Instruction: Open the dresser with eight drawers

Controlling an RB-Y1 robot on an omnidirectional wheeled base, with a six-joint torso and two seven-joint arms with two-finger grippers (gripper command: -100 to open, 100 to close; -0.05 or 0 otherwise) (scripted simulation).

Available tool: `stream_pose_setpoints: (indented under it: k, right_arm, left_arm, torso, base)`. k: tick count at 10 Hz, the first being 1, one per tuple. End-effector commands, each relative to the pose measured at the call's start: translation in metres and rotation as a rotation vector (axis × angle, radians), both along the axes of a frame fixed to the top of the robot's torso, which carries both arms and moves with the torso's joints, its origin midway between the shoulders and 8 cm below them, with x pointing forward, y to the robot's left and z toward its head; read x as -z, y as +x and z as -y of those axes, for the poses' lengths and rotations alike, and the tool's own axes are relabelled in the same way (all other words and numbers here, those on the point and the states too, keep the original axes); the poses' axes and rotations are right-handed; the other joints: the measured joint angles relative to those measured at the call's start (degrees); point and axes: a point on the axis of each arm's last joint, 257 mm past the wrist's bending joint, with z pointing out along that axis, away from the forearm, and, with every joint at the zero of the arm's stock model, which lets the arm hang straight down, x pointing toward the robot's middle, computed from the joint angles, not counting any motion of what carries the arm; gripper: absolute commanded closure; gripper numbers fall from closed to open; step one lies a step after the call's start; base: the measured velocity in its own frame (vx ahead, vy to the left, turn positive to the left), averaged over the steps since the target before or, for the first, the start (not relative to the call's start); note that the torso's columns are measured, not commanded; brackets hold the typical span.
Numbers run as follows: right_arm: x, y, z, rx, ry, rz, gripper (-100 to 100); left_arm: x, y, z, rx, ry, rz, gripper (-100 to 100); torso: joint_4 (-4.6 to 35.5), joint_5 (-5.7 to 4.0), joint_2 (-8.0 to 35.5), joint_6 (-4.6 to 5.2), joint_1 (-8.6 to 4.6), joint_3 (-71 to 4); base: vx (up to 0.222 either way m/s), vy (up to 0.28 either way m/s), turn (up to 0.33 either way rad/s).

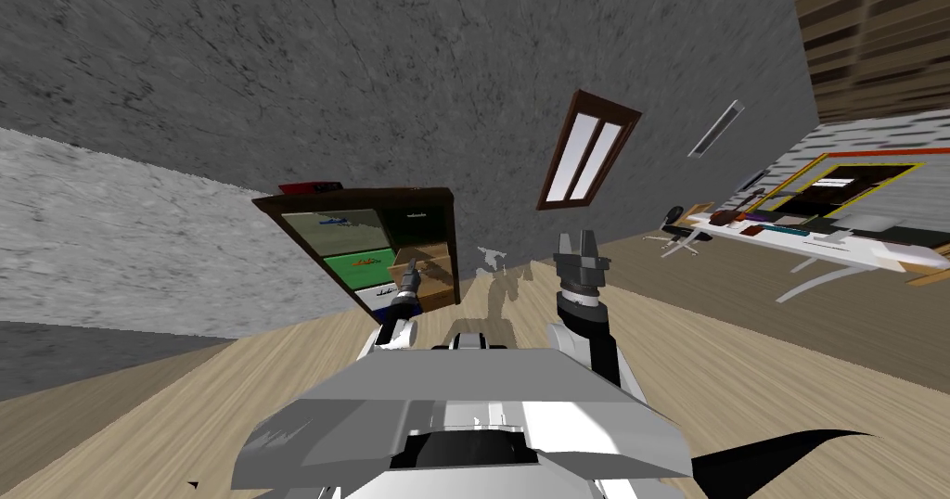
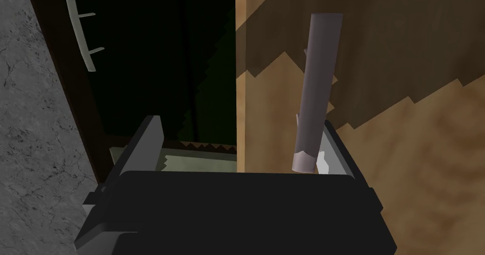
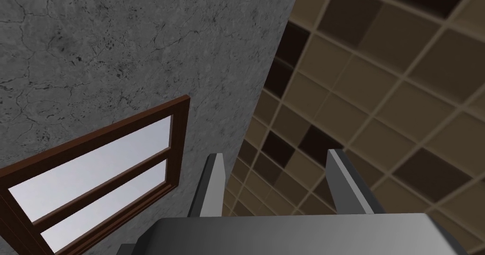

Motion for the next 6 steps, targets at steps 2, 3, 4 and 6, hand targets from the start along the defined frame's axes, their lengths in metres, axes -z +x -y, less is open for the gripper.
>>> stream_pose_setpoints:
  k: [2, 3, 4, 6]
  right_arm:
    - [0.0, 0.0, 0.0, 0.0, 0.0, 0.0, 0]
    - [0.0, 0.0, 0.0, 0.0, 0.0, 0.0, 0]
    - [0.0, 0.0, 0.0, 0.0, 0.0, 0.0, 0]
    - [0.0, 0.0, 0.0, 0.0, 0.0, 0.0, 0]
  left_arm:
    - [-0.005, 0.0, 0.0, -0.001, -0.004, -0.013, -100]
    - [-0.004, 0.0, 0.0, -0.001, -0.005, -0.019, 0]
    - [-0.002, 0.0, 0.0, -0.001, -0.006, -0.024, 0]
    - [0.001, -0.001, -0.001, -0.002, -0.007, -0.029, 0]
  torso:
    - [0.2, -0.15, 0.2, -0.06, -0.09, 0.1]
    - [0.1, -0.1, 0.1, -0.04, -0.08, 0.1]
    - [0.1, -0.06, 0.0, -0.03, -0.05, 0.0]
    - [0.0, -0.02, -0.1, -0.01, 0.0, 0.0]
  base:
    - [-0.008, -0.001, -0.004]
    - [0.0, 0.0, 0.0]
    - [0.0, 0.0, 0.0]
    - [0.0, 0.0, 0.0]
